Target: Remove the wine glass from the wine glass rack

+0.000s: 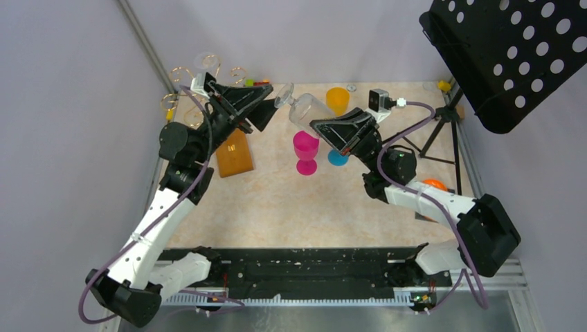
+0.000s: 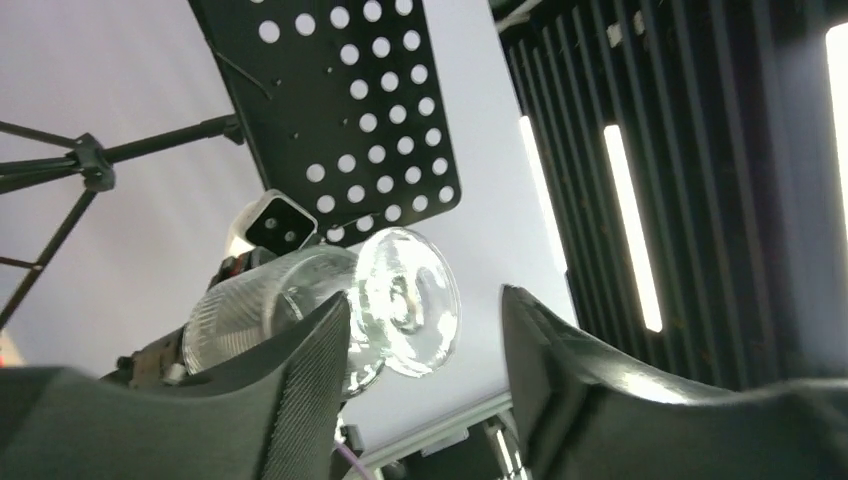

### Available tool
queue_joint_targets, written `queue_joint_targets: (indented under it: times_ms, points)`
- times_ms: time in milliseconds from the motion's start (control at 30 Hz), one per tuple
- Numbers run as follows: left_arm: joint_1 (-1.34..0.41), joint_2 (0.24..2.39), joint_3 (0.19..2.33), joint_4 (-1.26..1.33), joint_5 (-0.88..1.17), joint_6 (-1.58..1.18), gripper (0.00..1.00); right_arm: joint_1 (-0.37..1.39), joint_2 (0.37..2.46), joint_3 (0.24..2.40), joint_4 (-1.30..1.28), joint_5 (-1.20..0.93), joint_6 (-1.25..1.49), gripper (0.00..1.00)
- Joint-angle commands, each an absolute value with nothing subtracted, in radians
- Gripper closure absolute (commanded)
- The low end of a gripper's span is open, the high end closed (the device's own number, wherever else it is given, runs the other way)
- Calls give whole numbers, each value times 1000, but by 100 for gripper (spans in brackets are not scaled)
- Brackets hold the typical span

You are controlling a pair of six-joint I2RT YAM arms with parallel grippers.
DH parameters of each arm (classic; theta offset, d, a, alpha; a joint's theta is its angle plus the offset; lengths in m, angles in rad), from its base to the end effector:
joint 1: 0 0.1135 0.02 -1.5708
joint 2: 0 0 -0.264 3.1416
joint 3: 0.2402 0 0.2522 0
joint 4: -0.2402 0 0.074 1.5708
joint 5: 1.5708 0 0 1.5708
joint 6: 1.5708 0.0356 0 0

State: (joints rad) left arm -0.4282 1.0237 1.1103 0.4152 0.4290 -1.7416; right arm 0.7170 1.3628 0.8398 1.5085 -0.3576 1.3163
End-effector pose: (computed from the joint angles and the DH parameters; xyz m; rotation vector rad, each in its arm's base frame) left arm 0.1892 -0.1027 0.4711 -0.4222 1.3454 -2.1114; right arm 0.1930 0.1848 0.3909 -0.1949 0.7942 2.0458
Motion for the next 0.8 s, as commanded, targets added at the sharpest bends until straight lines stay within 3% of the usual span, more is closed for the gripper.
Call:
queue_joint_targets:
  times_ms: [0,133,333,500,767]
  points:
    - [-433,944,1145,355,356,-1584,30,712,1258,881,1495,-348,1205,100]
    - [-434,900,1155,214,257,-1424,16,712,1170,871,1270,-297,1094,100]
    - [-431,899,1272,20,227,-1019,8,712,1017,941,638,-171,862,100]
    - [-430,913,1479,-296,130,-635,7,713,953,1096,125,-135,583,100]
    - [-431,824,1453,-397,-127,-383,7,712,955,1330,-545,-99,261,100]
